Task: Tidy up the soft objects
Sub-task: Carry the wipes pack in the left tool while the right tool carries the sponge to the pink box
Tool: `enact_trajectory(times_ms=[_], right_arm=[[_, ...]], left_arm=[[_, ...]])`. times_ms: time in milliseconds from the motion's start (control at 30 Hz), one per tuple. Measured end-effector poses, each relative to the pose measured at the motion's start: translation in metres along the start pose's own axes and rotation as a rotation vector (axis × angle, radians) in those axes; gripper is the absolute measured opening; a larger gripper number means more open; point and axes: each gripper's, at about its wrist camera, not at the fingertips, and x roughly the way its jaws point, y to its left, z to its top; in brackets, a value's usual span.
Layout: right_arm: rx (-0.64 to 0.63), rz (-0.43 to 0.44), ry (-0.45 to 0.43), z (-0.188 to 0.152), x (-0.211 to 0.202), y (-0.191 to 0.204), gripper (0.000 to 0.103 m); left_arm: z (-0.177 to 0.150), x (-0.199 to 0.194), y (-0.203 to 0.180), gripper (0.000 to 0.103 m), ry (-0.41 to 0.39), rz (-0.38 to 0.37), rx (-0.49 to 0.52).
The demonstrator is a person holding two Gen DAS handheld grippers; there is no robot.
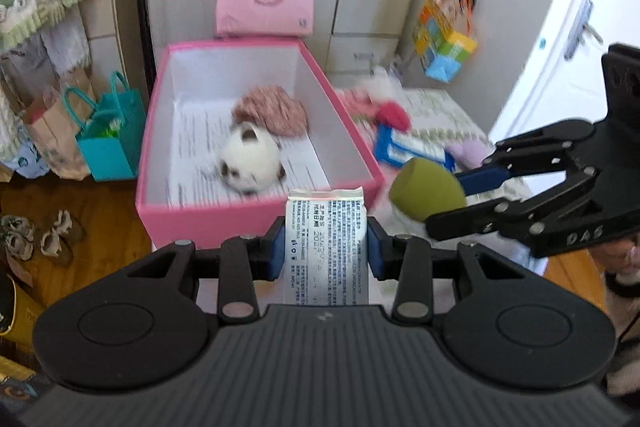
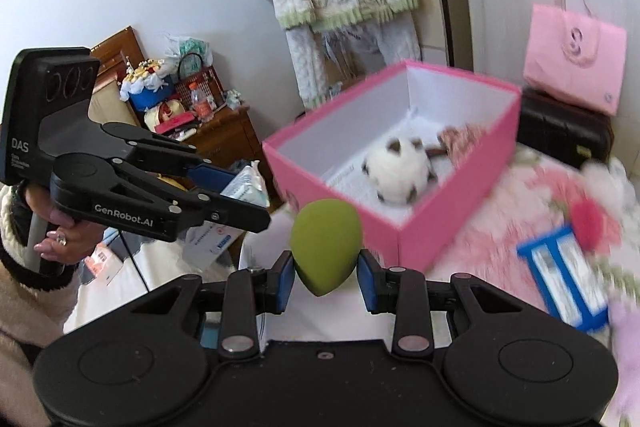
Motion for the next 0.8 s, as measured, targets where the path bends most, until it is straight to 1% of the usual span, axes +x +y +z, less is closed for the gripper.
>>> enact_trajectory(times_ms=[67, 167, 300, 400, 500, 600, 733, 800], right_arm=[[-0.019, -0.017, -0.027, 0.014, 0.008, 0.001, 0.038], [-0.047, -0.063, -0.078, 0.038, 0.02, 0.0, 0.038], [-0.048, -0.071, -0.109, 0.068, 0.039, -0.013, 0.038], [-0.083, -0.145, -0.128, 0.087, 0.057, -0.024, 0.038], [-0.097, -0.18, -0.105, 0.102, 0.077, -0.04, 0.038], [-0.106, -0.176, -0.054, 0.114, 0.1, -0.059, 0.038], [-0.114, -0.188, 0.014, 0.123, 0.136, -0.081, 0.038], [-0.095, -0.178, 0.044, 0.128, 0.152, -0.093, 0.038]], left_arm=[[0.014, 0.002, 0.009, 0.039, -0.03, -0.006, -0.007], [0.035, 0.011, 0.024, 0.039, -0.073, 0.004, -0.017], [0.06, 0.033, 0.042, 0.039, -0.11, 0.028, -0.043], [0.077, 0.056, 0.056, 0.039, -0.127, 0.065, -0.059], [0.093, 0.084, 0.07, 0.039, -0.133, 0.099, -0.081], [0.104, 0.113, 0.087, 0.039, -0.12, 0.126, -0.14], [0.114, 0.151, 0.101, 0.039, -0.062, 0.142, -0.172], [0.118, 0.164, 0.104, 0.039, -0.035, 0.17, -0.18]])
